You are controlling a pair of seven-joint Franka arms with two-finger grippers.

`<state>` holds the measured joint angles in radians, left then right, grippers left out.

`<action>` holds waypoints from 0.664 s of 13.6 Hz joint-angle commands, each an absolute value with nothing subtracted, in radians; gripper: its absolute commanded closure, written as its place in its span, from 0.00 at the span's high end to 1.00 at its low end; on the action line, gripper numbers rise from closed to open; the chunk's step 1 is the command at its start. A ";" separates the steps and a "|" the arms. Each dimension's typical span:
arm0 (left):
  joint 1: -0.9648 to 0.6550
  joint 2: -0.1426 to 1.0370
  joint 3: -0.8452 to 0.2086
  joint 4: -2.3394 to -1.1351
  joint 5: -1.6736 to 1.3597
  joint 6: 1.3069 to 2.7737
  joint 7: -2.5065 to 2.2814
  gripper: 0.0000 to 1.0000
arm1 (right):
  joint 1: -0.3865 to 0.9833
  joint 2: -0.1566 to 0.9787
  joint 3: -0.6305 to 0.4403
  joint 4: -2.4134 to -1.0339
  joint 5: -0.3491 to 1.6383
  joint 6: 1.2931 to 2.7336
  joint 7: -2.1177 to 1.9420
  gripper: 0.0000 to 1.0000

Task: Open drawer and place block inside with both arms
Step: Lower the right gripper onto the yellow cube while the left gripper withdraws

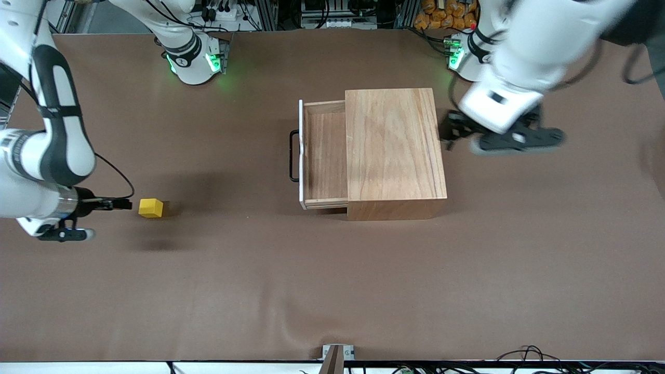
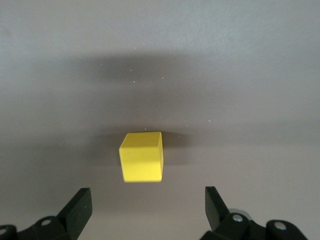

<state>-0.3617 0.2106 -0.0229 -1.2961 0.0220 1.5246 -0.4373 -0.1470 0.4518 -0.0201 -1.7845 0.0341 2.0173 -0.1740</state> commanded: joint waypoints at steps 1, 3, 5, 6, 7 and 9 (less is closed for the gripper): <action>-0.231 0.183 -0.037 -1.333 -0.014 1.532 -0.335 1.00 | -0.160 0.446 -0.002 -1.874 0.026 2.117 -0.192 1.00; -0.155 0.186 -0.035 -1.327 -0.009 1.532 -0.263 1.00 | -0.164 0.481 -0.002 -1.882 0.026 2.154 -0.198 1.00; -0.132 0.181 -0.032 -1.330 -0.009 1.520 -0.236 1.00 | -0.170 0.508 0.000 -1.887 0.035 2.178 -0.207 1.00; -0.115 0.176 -0.029 -1.328 -0.008 1.484 -0.232 1.00 | -0.173 0.515 0.002 -1.888 0.040 2.184 -0.207 1.00; -0.092 0.172 -0.032 -1.330 -0.011 1.470 -0.223 1.00 | -0.169 0.525 0.002 -1.893 0.055 2.197 -0.207 1.00; -0.058 0.155 -0.035 -1.338 -0.015 1.439 -0.174 1.00 | -0.163 0.540 0.003 -1.917 0.061 2.264 -0.207 1.00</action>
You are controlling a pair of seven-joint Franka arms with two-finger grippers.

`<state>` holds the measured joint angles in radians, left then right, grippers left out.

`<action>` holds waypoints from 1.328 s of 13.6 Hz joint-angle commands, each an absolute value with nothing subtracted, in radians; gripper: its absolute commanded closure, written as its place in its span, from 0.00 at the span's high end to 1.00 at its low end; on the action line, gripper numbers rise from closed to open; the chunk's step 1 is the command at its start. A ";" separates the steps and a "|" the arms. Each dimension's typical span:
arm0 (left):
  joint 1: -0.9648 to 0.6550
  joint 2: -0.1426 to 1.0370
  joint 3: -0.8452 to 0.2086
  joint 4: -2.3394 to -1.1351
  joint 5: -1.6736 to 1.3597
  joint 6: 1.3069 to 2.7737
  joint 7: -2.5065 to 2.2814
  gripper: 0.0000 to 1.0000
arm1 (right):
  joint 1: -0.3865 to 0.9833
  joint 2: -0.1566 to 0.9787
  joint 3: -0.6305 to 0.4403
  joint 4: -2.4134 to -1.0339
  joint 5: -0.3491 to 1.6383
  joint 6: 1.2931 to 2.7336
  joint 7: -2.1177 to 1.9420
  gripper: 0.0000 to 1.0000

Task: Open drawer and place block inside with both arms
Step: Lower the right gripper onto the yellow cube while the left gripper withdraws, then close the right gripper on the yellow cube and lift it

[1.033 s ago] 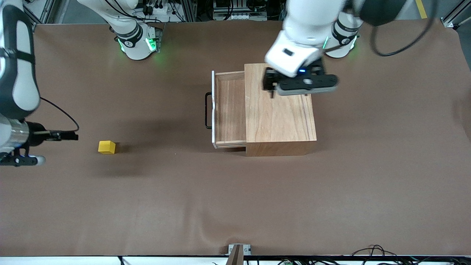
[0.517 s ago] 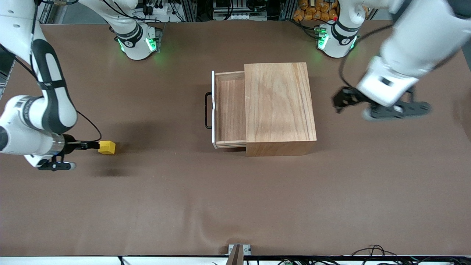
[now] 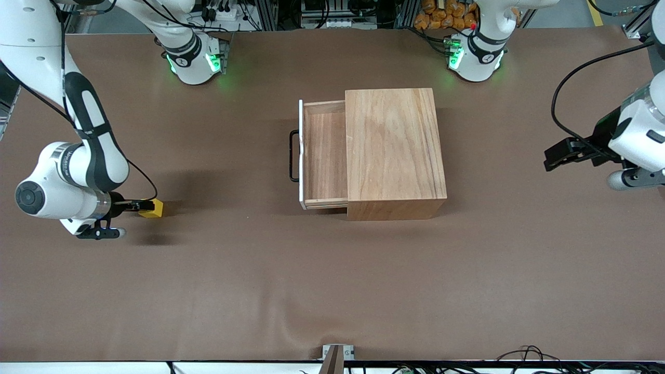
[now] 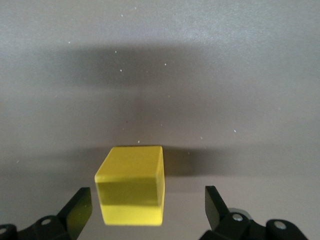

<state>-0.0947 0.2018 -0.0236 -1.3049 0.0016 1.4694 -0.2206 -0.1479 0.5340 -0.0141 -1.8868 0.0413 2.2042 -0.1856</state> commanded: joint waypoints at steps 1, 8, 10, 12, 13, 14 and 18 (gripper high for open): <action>-0.057 0.131 -0.037 -1.363 -0.015 1.437 -0.164 1.00 | -0.164 0.546 0.003 -1.928 0.061 2.284 -0.209 1.00; 0.009 -0.058 -0.063 -1.607 -0.014 1.512 -0.149 1.00 | -0.143 0.537 0.018 -1.885 0.067 2.182 -0.198 0.00; 0.008 -0.081 -0.064 -1.637 -0.020 1.514 -0.149 1.00 | -0.143 0.523 0.032 -1.820 0.130 2.050 -0.193 0.00; 0.005 -0.081 -0.064 -1.628 -0.020 1.506 -0.149 1.00 | -0.121 0.496 0.037 -1.754 0.184 1.923 -0.192 0.00; 0.008 -0.081 -0.063 -1.628 -0.021 1.506 -0.146 1.00 | -0.086 0.477 0.035 -1.724 0.236 1.858 -0.169 0.00; 0.008 -0.080 -0.063 -1.626 -0.021 1.506 -0.147 1.00 | -0.046 0.456 0.035 -1.700 0.283 1.809 -0.094 0.00; 0.011 -0.072 -0.057 -1.623 -0.023 1.505 -0.146 1.00 | 0.167 0.433 0.037 -1.565 0.305 1.706 0.294 0.00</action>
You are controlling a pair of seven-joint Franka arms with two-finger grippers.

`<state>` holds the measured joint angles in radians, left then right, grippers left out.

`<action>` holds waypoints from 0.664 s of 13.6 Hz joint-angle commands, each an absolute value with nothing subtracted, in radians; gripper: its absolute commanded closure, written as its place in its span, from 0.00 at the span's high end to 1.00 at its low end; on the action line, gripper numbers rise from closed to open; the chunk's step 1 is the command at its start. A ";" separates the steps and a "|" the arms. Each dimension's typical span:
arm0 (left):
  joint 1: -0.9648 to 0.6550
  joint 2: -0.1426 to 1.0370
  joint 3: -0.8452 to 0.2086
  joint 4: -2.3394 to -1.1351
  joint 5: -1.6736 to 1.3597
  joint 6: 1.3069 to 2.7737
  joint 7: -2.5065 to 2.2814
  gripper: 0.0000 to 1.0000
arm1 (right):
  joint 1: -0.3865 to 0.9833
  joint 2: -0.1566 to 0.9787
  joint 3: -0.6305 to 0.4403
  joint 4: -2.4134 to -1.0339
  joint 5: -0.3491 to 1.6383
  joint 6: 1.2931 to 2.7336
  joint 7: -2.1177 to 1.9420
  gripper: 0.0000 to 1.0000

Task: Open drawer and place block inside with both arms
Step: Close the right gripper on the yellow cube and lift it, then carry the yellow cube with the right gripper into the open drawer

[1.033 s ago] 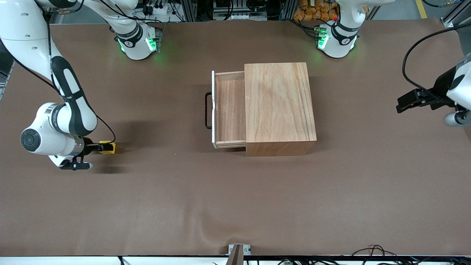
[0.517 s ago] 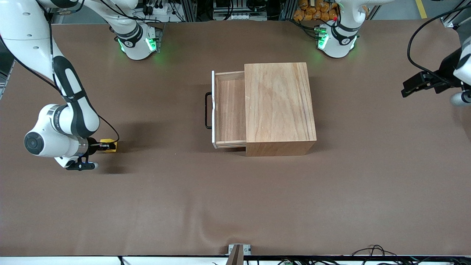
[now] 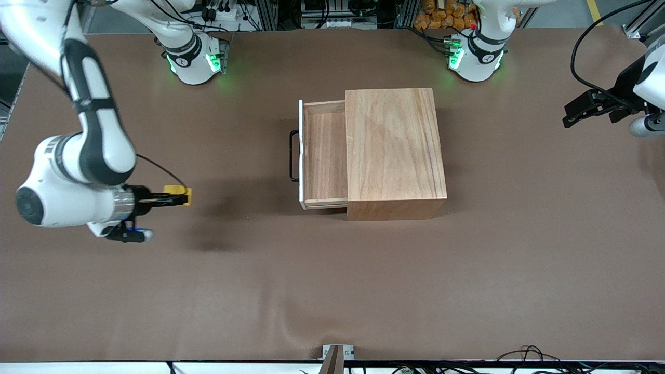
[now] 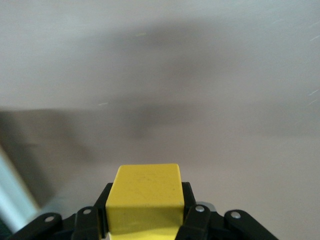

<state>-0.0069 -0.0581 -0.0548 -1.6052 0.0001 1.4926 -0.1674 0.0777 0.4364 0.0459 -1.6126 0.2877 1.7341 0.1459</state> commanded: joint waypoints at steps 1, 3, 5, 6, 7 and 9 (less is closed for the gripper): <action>0.011 -0.072 -0.054 -1.621 -0.023 1.502 -0.143 1.00 | 0.219 0.427 0.037 -1.551 0.310 1.706 0.360 0.00; 0.012 -0.071 -0.052 -1.618 -0.021 1.503 -0.140 1.00 | 0.373 0.425 0.031 -1.526 0.305 1.716 0.519 0.00; 0.014 -0.072 -0.051 -1.618 -0.018 1.503 -0.140 1.00 | 0.448 0.428 0.034 -1.522 0.314 1.735 0.603 0.00; 0.029 -0.074 -0.048 -1.618 -0.020 1.503 -0.140 1.00 | 0.478 0.423 0.035 -1.522 0.318 1.726 0.610 0.00; 0.047 -0.074 -0.049 -1.618 -0.021 1.503 -0.137 1.00 | 0.536 0.423 0.032 -1.522 0.318 1.732 0.670 0.00; 0.051 -0.080 -0.049 -1.620 -0.023 1.500 -0.109 1.00 | 0.607 0.431 0.032 -1.526 0.313 1.796 0.765 0.00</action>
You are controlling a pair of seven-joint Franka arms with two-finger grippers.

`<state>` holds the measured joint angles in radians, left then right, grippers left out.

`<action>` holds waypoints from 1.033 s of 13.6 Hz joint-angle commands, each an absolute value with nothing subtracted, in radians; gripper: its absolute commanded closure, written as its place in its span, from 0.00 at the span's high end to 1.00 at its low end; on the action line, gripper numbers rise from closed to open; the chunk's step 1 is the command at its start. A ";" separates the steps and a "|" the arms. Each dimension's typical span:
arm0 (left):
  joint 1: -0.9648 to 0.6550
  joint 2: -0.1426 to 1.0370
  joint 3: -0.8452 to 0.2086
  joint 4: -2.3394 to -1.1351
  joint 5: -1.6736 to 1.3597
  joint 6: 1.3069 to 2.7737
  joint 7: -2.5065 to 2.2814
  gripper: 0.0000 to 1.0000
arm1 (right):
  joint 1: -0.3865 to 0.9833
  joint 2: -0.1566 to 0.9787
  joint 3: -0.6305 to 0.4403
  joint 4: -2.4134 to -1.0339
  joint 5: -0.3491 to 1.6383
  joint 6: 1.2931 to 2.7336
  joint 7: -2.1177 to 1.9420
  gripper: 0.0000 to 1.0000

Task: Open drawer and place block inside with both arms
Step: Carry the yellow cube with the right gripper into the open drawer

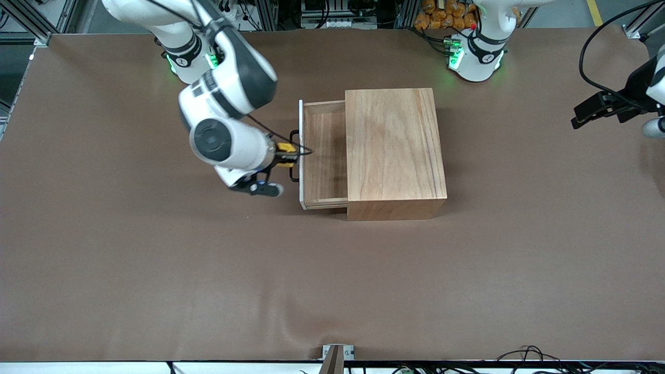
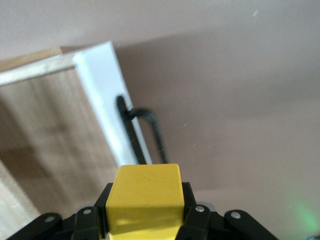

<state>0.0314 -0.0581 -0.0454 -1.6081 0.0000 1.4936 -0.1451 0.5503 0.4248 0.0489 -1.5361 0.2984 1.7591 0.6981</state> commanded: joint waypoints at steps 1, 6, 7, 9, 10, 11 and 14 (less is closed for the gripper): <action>0.049 -0.080 -0.048 -1.620 -0.023 1.493 -0.101 1.00 | 0.623 0.436 0.032 -1.531 0.313 1.822 0.767 0.00; 0.054 -0.080 -0.049 -1.621 -0.023 1.489 -0.084 1.00 | 0.666 0.474 0.031 -1.534 0.302 1.891 0.778 0.00; 0.054 -0.080 -0.049 -1.620 -0.023 1.489 -0.084 1.00 | 0.675 0.491 0.031 -1.534 0.302 1.920 0.802 0.00; 0.054 -0.080 -0.048 -1.620 -0.023 1.489 -0.083 1.00 | 0.689 0.517 0.031 -1.534 0.302 1.942 0.822 0.23; 0.054 -0.080 -0.048 -1.620 -0.023 1.489 -0.083 1.00 | 0.690 0.520 0.031 -1.534 0.301 1.941 0.821 0.32; 0.055 -0.080 -0.048 -1.621 -0.023 1.489 -0.083 1.00 | 0.687 0.520 0.029 -1.534 0.301 1.936 0.821 0.54; 0.055 -0.080 -0.048 -1.620 -0.023 1.489 -0.083 1.00 | 0.673 0.511 0.028 -1.523 0.304 1.925 0.831 1.00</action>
<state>0.0413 -0.0586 -0.0438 -1.6081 -0.0002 1.4925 -0.1055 0.6740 0.5282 0.0349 -1.5359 0.2975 1.9409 0.8059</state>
